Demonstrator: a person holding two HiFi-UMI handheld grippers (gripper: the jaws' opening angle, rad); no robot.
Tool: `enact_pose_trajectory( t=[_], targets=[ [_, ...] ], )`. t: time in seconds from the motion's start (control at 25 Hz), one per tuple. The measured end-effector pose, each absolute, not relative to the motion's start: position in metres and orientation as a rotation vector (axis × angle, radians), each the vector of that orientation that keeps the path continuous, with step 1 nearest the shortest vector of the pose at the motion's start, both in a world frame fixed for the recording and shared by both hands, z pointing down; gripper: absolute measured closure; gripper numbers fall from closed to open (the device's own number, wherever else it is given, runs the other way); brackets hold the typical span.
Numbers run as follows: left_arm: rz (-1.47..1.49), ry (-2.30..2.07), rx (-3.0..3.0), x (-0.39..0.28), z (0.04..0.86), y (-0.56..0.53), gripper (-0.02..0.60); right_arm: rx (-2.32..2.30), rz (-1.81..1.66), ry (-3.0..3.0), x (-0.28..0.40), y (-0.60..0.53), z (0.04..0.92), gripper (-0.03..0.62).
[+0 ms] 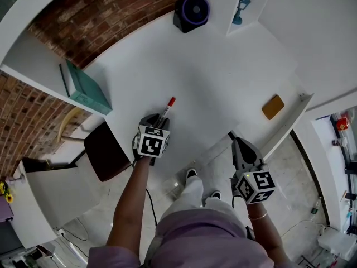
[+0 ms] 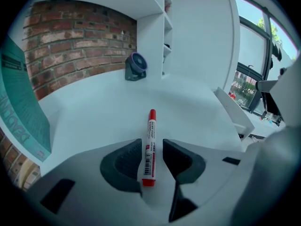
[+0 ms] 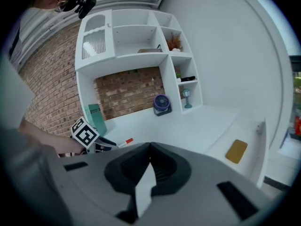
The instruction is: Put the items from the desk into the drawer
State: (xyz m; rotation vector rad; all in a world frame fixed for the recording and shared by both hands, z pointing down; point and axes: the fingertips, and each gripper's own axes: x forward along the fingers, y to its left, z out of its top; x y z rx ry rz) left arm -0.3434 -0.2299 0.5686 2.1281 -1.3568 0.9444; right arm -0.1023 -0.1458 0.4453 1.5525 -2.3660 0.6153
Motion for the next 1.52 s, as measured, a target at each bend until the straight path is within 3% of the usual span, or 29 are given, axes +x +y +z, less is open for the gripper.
enact_pose_trajectory(
  t=[0.48,0.76,1.52],
  targets=[
    [0.897,-1.308,2.079,-0.342,0.572,-0.227,0.453,1.568,0.616,-2.361,-0.099,-0.145,0.442,0.591],
    [0.902,-1.323,2.084,-0.339,0.572,-0.225,0.506,1.569,0.613,-2.356,-0.098,-0.141,0.443,0.591],
    [0.823,-1.343,2.212,-0.309,0.526,-0.21,0.515,1.621,0.622,-2.327,-0.085,-0.126,0.443,0.591]
  ],
)
